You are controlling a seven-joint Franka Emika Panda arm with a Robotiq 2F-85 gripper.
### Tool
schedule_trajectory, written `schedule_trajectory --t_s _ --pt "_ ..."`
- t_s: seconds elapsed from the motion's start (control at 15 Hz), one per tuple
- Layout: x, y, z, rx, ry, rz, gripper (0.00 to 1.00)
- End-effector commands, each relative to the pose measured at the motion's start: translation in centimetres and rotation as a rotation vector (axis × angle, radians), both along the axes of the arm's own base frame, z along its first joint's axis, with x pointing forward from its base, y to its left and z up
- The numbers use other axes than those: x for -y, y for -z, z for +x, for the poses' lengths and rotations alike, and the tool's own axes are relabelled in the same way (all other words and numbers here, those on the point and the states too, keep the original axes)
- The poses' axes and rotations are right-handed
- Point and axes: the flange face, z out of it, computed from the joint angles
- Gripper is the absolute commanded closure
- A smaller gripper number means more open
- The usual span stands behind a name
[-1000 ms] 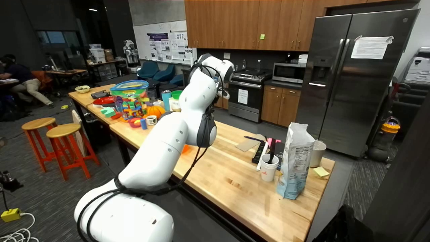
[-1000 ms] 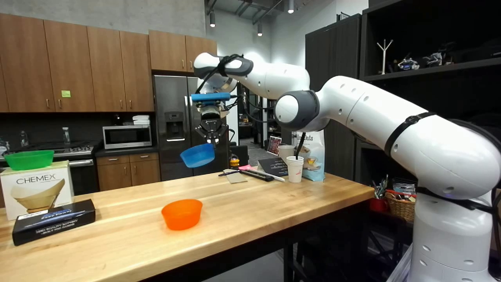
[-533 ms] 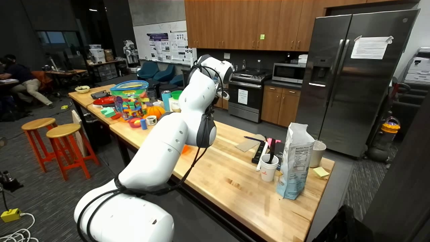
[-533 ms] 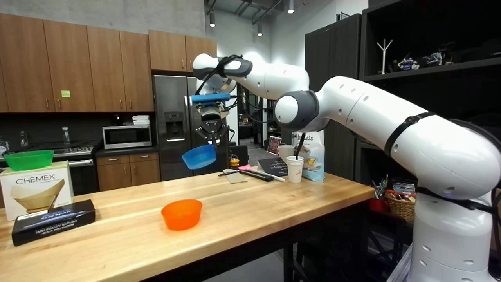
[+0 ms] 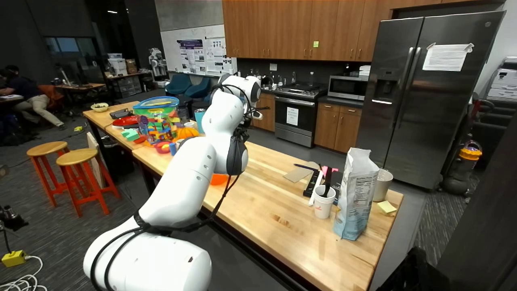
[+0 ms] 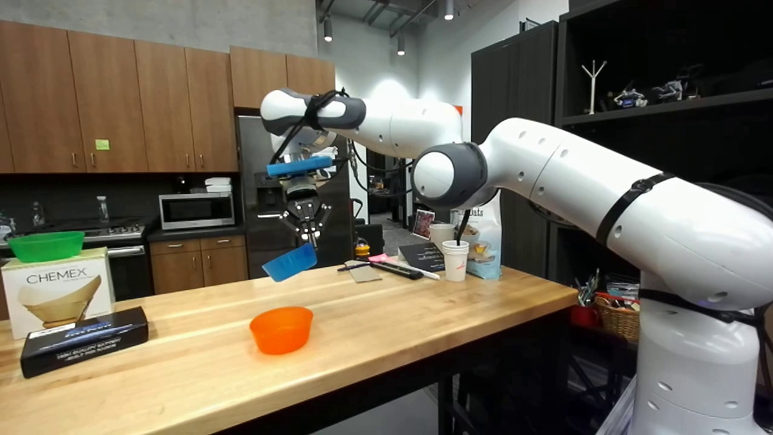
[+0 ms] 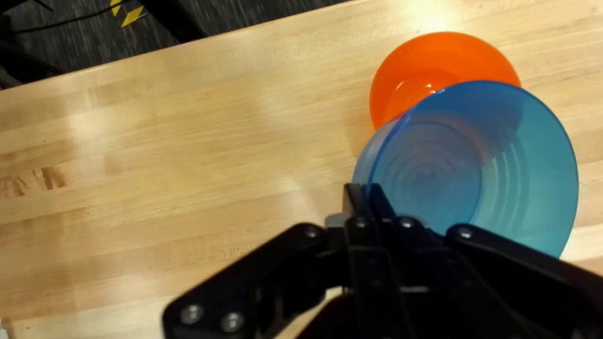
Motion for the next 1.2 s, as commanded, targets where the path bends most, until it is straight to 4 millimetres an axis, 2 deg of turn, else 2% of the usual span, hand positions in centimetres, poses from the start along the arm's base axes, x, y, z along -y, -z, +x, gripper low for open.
schedule_trajectory --t_s 0.0,0.27,0.33,0.6,0.93,1.13 --pt "2.2 -0.3 0.3 0.025 -0.063 -0.079 0.99" --pt "7.2 -0.7 1.2 0.035 -0.088 -0.106 0.99" --pt "5.0 0.1 1.0 0.031 -0.086 -0.102 0.99" --pt "6.0 0.6 0.9 -0.008 -0.074 -0.050 0.99" --pt "6.3 0.8 1.2 0.010 -0.083 -0.098 0.99" --pt "6.0 1.2 1.0 -0.021 -0.091 -0.011 0.99"
